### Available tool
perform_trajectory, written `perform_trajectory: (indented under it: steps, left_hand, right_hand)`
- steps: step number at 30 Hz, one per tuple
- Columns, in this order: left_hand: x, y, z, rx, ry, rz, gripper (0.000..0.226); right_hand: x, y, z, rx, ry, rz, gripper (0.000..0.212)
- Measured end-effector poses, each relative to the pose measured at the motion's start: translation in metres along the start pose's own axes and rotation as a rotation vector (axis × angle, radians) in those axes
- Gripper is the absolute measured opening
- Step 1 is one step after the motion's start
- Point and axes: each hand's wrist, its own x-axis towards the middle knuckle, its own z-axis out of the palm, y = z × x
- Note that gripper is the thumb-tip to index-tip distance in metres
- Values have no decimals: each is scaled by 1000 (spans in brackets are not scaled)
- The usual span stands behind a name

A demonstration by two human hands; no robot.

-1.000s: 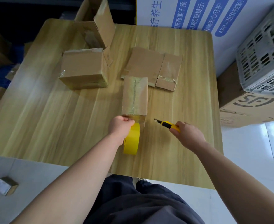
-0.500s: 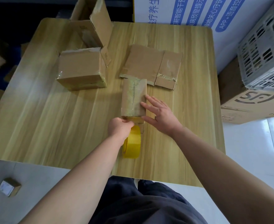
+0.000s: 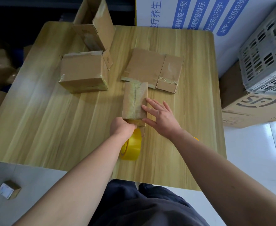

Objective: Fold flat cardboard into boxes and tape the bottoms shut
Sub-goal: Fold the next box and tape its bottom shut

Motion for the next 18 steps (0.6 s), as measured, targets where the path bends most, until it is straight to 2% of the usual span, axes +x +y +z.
perform_trajectory:
  steps: [4, 11, 14, 18]
  left_hand:
    - [-3, -13, -5, -49, -87, 90, 5]
    - [3, -19, -17, -78, -271, 100, 14]
    - [3, -19, -21, -92, -339, 55, 8]
    - [2, -15, -18, -103, -359, -10, 11]
  right_hand:
    - [1, 2, -1, 44, -8, 13, 55]
    - [0, 3, 3, 43, -5, 28, 56]
    - [0, 2, 4, 29, -6, 26, 56]
    - [-1, 1, 3, 28, -3, 22, 56]
